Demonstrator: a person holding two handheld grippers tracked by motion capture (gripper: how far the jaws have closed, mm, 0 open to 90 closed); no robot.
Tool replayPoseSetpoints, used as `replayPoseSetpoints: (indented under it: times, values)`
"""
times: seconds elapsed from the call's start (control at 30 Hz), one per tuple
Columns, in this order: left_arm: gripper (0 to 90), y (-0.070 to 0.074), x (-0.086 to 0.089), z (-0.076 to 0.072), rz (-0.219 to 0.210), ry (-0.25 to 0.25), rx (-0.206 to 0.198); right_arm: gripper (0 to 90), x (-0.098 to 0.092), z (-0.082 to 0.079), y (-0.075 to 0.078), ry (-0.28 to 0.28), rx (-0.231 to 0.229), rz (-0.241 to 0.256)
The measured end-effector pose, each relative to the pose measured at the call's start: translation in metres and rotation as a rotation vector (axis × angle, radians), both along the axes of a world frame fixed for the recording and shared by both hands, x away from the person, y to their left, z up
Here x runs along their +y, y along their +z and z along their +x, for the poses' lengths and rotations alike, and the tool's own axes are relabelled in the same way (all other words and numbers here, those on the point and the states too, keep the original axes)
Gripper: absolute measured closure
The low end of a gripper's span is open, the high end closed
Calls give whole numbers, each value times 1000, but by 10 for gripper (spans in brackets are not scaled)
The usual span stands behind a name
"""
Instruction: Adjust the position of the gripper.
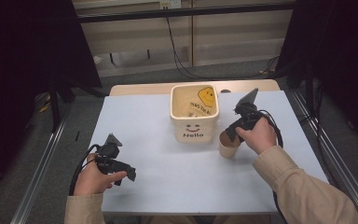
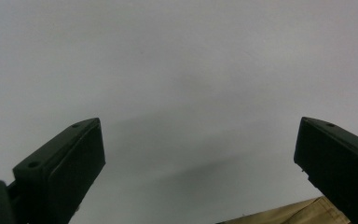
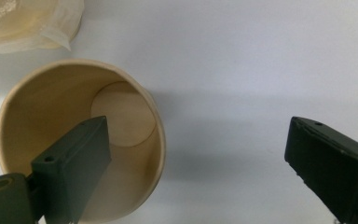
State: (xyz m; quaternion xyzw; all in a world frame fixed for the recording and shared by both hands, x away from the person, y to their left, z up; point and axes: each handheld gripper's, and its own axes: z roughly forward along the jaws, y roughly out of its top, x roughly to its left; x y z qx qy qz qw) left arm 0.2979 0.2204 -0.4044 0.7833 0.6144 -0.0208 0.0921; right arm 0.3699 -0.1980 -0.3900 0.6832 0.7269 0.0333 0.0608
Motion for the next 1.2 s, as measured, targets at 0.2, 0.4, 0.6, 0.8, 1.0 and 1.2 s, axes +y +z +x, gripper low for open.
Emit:
replayPoseSetpoints:
  times: [0.2,0.4,0.6,0.8,1.0,1.2]
  values:
    - [18,1,1,0,-1,1,-11,66,0,0,1,-4,-7,6]
    - [18,1,1,1,-1,-7,-10,64,2,1,-1,10,-2,-11]
    - [18,0,0,0,-12,1,-12,65,6,2,2,17,9,-12]
    - [18,0,1,1,8,-29,-14,67,6,2,10,18,5,5]
    - [18,1,0,1,0,-26,-13,69,5,4,27,20,22,5]
    - [18,1,0,1,0,-29,-12,69,7,6,51,33,47,0]
